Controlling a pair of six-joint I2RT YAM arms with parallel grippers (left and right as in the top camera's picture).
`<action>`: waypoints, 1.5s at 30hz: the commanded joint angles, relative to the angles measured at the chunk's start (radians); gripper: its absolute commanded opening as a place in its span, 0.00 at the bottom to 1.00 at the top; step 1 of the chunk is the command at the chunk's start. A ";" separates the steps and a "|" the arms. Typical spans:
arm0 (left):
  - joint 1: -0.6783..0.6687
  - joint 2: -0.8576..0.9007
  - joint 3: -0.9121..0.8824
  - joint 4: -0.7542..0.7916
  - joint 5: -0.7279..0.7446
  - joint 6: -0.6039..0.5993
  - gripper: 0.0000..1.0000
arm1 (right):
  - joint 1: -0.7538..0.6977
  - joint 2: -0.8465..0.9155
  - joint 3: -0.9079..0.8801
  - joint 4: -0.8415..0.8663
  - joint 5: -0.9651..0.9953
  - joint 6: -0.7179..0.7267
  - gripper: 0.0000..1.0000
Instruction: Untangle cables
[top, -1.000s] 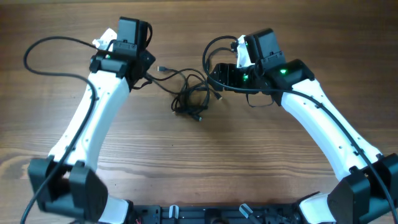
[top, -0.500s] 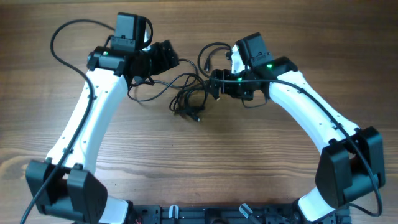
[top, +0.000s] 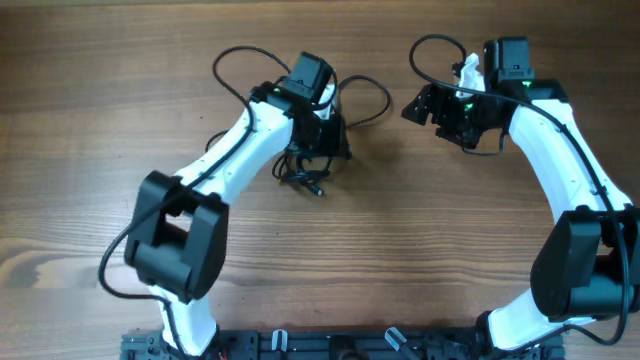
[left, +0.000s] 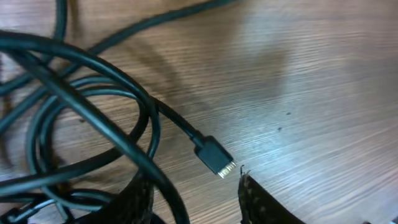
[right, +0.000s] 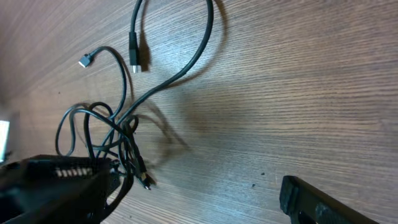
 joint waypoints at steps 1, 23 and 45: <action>-0.041 0.051 0.007 0.008 -0.048 0.013 0.15 | 0.005 0.003 0.021 -0.003 -0.008 -0.033 0.91; 0.294 -0.181 0.035 -0.041 0.595 -0.120 0.04 | 0.278 0.003 0.021 0.200 -0.211 0.170 0.74; 0.380 -0.181 0.035 0.005 0.967 -0.122 0.04 | 0.348 0.034 -0.005 0.404 -0.141 0.252 0.29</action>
